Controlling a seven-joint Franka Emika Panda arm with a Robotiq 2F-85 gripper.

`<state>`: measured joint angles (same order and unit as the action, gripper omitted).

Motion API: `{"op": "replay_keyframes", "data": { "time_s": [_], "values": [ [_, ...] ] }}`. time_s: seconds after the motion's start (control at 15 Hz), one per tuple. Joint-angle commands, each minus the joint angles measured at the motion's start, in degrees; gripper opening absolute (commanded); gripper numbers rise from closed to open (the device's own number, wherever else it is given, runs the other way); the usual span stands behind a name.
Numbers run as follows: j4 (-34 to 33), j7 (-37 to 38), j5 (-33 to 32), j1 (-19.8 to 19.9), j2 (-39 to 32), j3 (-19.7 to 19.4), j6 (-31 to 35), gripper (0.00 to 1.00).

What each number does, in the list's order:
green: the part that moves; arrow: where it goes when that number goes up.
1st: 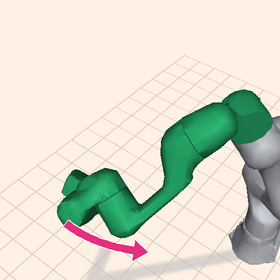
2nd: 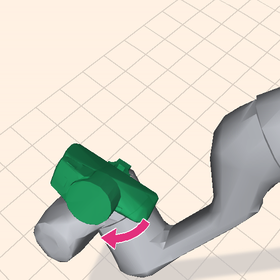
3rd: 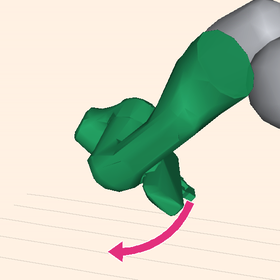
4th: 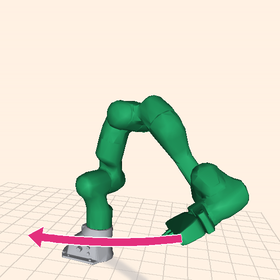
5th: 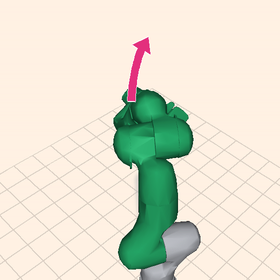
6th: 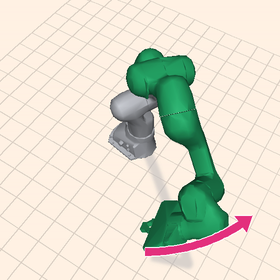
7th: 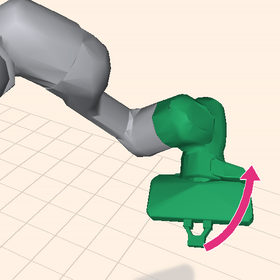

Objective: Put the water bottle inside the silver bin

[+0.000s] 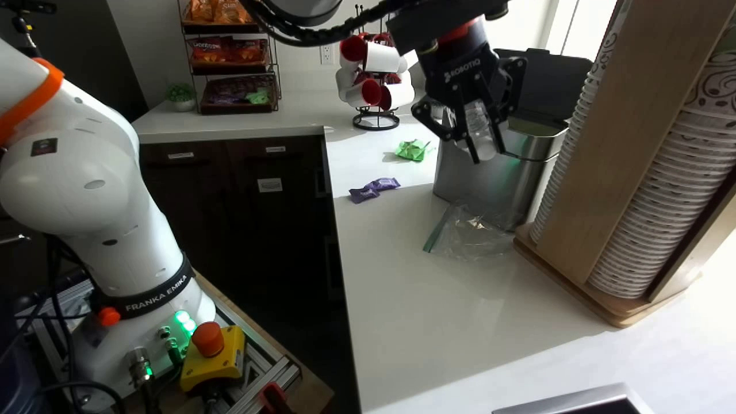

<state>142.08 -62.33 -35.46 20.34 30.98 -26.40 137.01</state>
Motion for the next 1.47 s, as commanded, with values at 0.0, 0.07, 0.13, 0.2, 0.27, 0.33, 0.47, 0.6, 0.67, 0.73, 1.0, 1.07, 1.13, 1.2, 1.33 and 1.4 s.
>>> {"op": "replay_keyframes", "data": {
  "time_s": [0.0, 0.07, 0.13, 0.2, 0.27, 0.33, 0.47, 0.6, 0.67, 0.73, 1.0, 1.07, 1.13, 1.2, 1.33, 1.4],
  "values": [
    [-3.64, -3.33, -2.36, -0.88, -2.06, 2.43, 0.78, 0.07],
    [-4.4, -2.58, -3.68, -0.77, -2.54, 3.39, 1.18, 0.07],
    [-5.21, -2.25, -4.93, -0.74, -2.7, 4.07, 1.16, 0.07],
    [-5.94, -1.56, -6.49, -0.64, -3.11, 4.82, 1.65, 0.07],
    [-6.58, -0.54, -8.57, -0.34, -3.66, 5.54, 2.36, 0.07],
    [-7.6, 0.57, -10.83, -0.05, -4.14, 6.29, 2.78, 0.07],
    [-9.17, 1.96, -14.11, -0.61, -5.12, 7.02, 3.06, 0.07],
    [-10.44, 4.67, -19.39, -0.39, -5.91, 8.37, 4.27, 0.07],
    [-10.96, 6.04, -22.03, -0.51, -6.3, 8.82, 4.87, 0.07],
    [-11.27, 7.43, -25.45, -0.53, -6.68, 9.24, 6.24, 0.07],
    [-12.35, 12.79, -40.02, -0.95, -8.42, 10.09, 9.7, 0.07],
    [-12.61, 14.59, -43.66, -1.11, -8.97, 10.13, 10.2, 0.07],
    [-12.75, 17.11, -47.92, -1.09, -9.55, 10.39, 10.25, 0.07],
    [-12.77, 19.27, -51.69, -1.35, -10.17, 10.37, 10.3, 0.07],
    [-12.79, 24.03, -58.09, -2.28, -11.21, 10.21, 10.04, 0.07],
    [-12.72, 26.19, -60.76, -2.8, -11.74, 10.12, 10.06, 0.07]
  ]
}}
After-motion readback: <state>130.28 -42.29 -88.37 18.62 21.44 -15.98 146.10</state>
